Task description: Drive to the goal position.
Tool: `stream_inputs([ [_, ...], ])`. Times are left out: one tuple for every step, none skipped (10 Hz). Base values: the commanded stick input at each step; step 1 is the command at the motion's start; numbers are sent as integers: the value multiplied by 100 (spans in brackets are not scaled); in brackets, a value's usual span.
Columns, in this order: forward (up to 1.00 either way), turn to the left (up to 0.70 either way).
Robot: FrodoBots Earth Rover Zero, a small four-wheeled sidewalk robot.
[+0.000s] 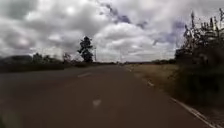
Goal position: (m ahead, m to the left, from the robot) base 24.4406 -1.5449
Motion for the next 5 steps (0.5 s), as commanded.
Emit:
stream_inputs([
  [85,0],
  [85,0],
  [85,0],
  [85,0],
  [85,0],
])
